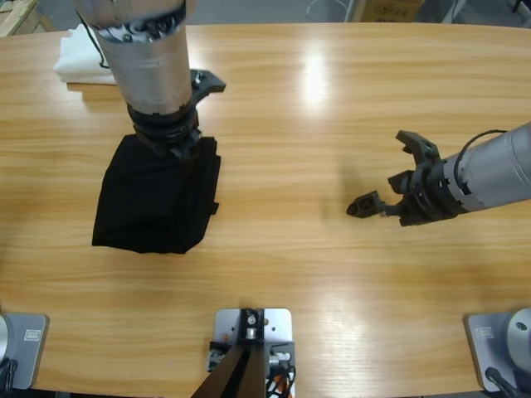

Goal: Fold clothes

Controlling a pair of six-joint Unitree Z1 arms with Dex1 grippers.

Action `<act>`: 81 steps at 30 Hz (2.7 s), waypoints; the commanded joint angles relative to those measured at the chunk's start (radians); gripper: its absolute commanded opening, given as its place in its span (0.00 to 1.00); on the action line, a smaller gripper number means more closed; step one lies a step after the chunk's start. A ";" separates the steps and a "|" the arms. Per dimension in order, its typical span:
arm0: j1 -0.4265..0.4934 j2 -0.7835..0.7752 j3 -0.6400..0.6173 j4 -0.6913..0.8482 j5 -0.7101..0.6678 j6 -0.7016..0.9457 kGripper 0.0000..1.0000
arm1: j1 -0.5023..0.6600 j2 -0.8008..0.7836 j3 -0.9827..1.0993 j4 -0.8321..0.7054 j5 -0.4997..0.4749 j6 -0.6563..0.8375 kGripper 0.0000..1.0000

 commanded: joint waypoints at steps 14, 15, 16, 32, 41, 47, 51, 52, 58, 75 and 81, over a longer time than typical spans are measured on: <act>0.035 -0.599 0.935 -0.586 -0.046 -0.499 0.67 | 0.042 0.419 -0.782 0.082 0.232 0.093 0.83; 0.032 -0.586 0.941 -0.599 -0.046 -0.501 0.67 | 0.051 0.464 -0.831 0.086 0.249 0.106 0.83; 0.030 -0.573 0.947 -0.616 -0.046 -0.503 0.67 | 0.063 0.505 -0.873 0.088 0.267 0.119 0.83; 0.017 -0.528 1.059 -0.707 -0.068 -0.505 0.67 | 0.140 0.822 -1.152 0.105 0.369 0.166 0.79; 0.016 -0.503 1.064 -0.727 -0.071 -0.504 0.67 | 0.143 0.850 -1.161 0.111 0.388 0.159 0.49; 0.017 -0.500 1.068 -0.730 -0.070 -0.501 0.67 | 0.143 0.871 -1.166 0.108 0.392 0.151 0.42; 0.017 -0.509 1.079 -0.730 -0.071 -0.500 0.67 | 0.143 0.881 -1.171 0.111 0.391 0.145 0.40; 0.017 -0.509 1.082 -0.735 -0.071 -0.501 0.67 | 0.143 0.881 -1.171 0.112 0.389 0.140 0.36; 0.016 -0.503 1.086 -0.755 -0.071 -0.499 0.67 | 0.143 0.873 -1.171 0.117 0.382 0.063 0.00; 0.010 -0.405 1.141 -0.869 -0.191 -0.484 0.36 | 0.143 0.812 -1.143 0.193 0.295 -0.019 0.00; -0.002 -0.366 1.155 -0.892 -0.208 -0.484 0.37 | 0.143 0.799 -1.135 0.220 0.253 -0.032 0.00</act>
